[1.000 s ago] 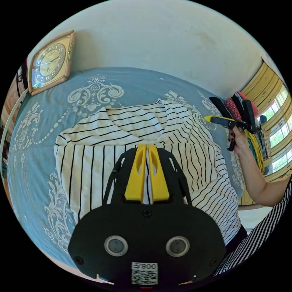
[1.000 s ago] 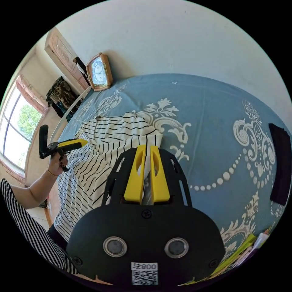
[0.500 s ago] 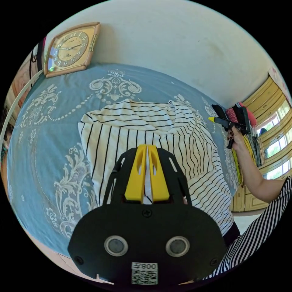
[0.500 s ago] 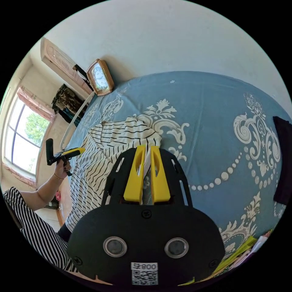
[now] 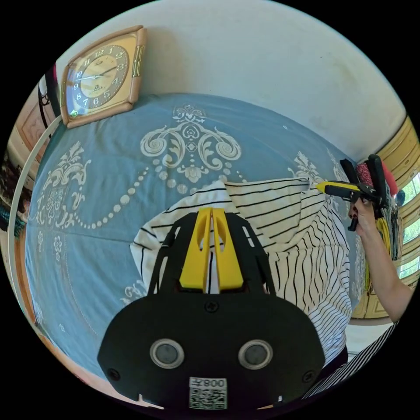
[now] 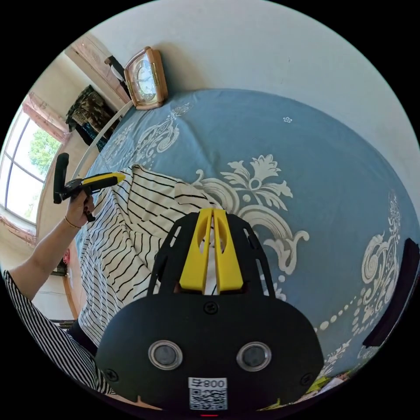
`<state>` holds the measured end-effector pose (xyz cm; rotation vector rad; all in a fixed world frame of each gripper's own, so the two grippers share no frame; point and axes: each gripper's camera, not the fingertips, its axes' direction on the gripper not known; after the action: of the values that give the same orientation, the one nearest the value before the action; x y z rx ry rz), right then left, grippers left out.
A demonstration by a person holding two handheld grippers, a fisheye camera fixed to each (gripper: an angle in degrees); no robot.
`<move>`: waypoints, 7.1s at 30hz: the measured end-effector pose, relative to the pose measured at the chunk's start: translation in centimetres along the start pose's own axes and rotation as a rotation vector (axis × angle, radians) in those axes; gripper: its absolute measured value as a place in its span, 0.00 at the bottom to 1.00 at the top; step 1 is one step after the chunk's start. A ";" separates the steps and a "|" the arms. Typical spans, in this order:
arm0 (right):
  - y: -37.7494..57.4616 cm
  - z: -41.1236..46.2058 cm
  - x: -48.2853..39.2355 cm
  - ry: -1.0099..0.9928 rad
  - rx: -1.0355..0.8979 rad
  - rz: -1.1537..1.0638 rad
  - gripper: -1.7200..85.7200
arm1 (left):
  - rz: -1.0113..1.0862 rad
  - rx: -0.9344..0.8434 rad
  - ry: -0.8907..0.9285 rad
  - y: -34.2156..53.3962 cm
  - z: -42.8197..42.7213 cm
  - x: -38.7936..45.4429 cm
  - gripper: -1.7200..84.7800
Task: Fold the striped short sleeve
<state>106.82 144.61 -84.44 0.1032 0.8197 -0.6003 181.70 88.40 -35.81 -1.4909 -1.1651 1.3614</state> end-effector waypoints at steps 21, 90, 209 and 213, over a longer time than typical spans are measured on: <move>53.5 -18.4 -2.0 -0.435 -0.060 0.608 0.12 | -0.639 -0.094 0.694 45.5 -6.9 -18.3 0.15; 69.6 -40.9 -14.4 -0.988 0.428 0.494 0.03 | -0.501 0.472 1.378 76.5 -22.9 -22.2 0.02; -4.6 9.1 -27.1 0.144 -0.283 -0.537 0.02 | 0.431 -0.182 0.048 4.2 -7.3 16.2 0.02; -6.8 10.3 -26.7 0.106 -0.326 -0.540 0.02 | 0.365 -0.184 0.072 2.3 -7.4 15.2 0.02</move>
<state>95.86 148.05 -57.37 -0.3991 1.0461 -0.9625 189.36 102.66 -41.23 -1.9415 -1.0284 1.4513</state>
